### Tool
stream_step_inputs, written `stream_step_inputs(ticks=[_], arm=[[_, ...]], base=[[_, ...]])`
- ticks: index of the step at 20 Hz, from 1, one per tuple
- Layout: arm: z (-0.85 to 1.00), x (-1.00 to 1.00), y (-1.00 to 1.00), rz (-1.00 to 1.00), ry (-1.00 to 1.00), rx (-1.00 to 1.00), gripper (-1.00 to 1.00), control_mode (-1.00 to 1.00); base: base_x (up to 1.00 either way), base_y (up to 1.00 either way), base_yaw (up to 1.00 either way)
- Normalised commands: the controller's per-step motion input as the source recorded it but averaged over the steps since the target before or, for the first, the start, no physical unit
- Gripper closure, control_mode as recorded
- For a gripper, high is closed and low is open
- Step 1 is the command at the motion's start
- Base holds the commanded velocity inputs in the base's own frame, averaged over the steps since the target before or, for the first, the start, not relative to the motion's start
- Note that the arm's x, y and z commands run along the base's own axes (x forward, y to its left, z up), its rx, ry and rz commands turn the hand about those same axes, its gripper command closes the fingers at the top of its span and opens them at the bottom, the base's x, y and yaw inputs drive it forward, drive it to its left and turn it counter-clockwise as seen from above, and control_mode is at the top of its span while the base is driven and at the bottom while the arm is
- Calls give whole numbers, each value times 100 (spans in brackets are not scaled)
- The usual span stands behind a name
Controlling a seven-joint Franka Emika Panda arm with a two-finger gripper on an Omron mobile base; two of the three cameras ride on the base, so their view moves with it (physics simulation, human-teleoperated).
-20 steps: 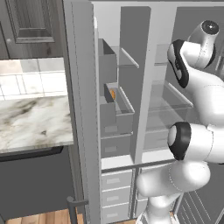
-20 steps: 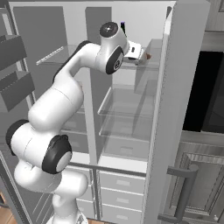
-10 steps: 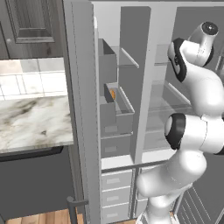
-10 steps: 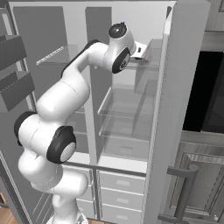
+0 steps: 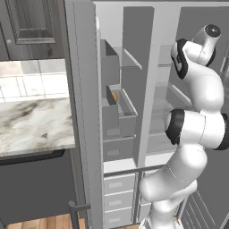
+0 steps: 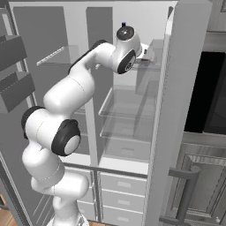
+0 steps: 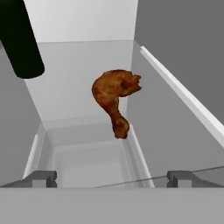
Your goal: There's a chicken drumstick in the fridge that needs to be moved to the freezer for freezing. Pick up the chicken drumstick from the fridge, place it on any shelf in the freezer, and close the fridge and freezer doors when done.
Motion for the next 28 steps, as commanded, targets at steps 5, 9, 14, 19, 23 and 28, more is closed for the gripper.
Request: stream_step_inputs(ticks=[5,9,14,19,23,28], arm=[[-13,26,-13,1,1,0,-100,-100],[-13,23,-13,1,0,0,-100,-100],[-6,27,-22,2,0,0,-100,-100],[-21,25,-4,0,0,0,-100,-100],[-35,30,0,0,0,0,-100,-100],[-37,31,0,0,0,0,-100,-100]], base=[[0,0,0],[0,0,0],[0,0,0],[0,0,0],[0,0,0],[0,0,0]])
